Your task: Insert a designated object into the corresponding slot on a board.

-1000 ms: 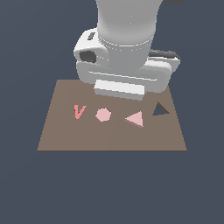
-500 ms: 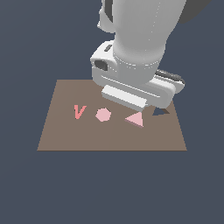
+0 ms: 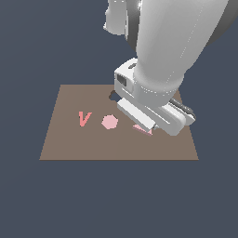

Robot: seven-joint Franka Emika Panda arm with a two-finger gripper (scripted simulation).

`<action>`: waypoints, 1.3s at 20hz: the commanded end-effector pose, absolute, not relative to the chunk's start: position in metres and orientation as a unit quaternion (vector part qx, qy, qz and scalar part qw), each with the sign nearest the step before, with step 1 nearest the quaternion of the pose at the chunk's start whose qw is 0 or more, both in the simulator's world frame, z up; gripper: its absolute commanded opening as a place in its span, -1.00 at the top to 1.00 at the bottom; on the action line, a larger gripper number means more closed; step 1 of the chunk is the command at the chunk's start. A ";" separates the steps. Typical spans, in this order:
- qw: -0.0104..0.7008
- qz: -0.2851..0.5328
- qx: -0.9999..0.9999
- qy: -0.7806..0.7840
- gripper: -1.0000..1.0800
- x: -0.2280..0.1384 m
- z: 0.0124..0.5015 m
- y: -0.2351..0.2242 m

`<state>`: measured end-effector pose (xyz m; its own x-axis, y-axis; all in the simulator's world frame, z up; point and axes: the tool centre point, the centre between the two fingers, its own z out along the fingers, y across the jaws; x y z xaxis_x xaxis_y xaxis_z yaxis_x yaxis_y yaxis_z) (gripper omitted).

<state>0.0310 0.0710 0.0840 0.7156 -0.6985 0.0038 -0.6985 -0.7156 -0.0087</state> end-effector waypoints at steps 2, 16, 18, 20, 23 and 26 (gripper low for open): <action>0.002 -0.003 -0.907 0.422 -0.92 0.037 0.074 0.077; 0.000 0.000 -0.854 0.519 -0.92 0.053 0.052 0.087; 0.000 0.000 -0.852 0.524 -0.92 0.054 0.051 0.087; 0.000 0.000 -0.850 0.526 -0.92 0.055 0.050 0.087; 0.000 0.000 -0.851 0.525 -0.92 0.054 0.050 0.087; 0.000 0.000 -0.851 0.525 -0.92 0.054 0.044 0.087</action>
<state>0.0546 0.0876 0.0473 0.4490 -0.8935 0.0004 -0.8935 -0.4490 -0.0011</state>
